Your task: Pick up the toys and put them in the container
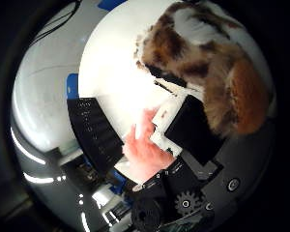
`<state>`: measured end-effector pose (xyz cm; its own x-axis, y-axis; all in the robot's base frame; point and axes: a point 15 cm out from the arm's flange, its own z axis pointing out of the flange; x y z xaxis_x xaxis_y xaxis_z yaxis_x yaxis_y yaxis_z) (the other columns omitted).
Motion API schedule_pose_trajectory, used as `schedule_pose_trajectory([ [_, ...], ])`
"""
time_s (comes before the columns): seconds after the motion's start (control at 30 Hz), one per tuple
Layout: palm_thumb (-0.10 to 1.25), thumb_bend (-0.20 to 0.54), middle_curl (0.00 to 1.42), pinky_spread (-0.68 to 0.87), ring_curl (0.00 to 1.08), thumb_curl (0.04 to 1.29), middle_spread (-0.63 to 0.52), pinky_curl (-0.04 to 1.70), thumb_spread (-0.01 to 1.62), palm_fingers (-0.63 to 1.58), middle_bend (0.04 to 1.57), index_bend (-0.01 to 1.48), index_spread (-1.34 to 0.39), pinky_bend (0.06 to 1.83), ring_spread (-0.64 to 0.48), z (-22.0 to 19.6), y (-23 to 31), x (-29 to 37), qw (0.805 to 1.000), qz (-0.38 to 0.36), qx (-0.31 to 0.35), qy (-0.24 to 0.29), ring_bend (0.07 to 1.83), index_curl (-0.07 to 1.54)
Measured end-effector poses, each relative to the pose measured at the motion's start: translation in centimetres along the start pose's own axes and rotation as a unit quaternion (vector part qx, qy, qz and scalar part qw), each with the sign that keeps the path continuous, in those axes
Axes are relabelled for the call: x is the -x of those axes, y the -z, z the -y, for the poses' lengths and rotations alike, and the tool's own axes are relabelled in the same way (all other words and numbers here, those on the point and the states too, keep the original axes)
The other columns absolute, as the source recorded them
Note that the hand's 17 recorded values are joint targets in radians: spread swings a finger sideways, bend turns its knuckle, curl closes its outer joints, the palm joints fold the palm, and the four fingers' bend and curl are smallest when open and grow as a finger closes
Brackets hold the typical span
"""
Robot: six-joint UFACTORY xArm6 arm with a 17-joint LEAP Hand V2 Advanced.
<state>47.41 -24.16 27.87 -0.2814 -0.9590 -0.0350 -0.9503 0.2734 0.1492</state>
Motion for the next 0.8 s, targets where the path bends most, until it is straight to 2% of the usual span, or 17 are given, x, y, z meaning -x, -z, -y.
schedule_pose_trajectory([
  [0.2,1.02,-0.01,0.78,-0.2,0.72,0.55,-0.15,0.83,1.19,1.1,1.32,1.13,-0.22,1.32,-0.22,-2.9,6.1,1.3,0.999,-0.009,-0.036,0.016,1.39,0.77],
  [0.37,1.02,-0.01,0.78,-0.2,0.73,0.57,-0.15,0.87,1.2,1.1,1.32,1.13,-0.22,1.3,-0.22,-6.2,10.9,4.8,0.997,-0.01,-0.057,0.05,1.38,0.77],
  [0.8,1.01,-0.01,0.77,-0.2,0.75,0.58,-0.15,0.94,1.2,1.11,1.32,1.12,-0.22,1.25,-0.22,-13.4,17.2,21.6,0.981,0.007,-0.102,0.165,1.36,0.78],
])
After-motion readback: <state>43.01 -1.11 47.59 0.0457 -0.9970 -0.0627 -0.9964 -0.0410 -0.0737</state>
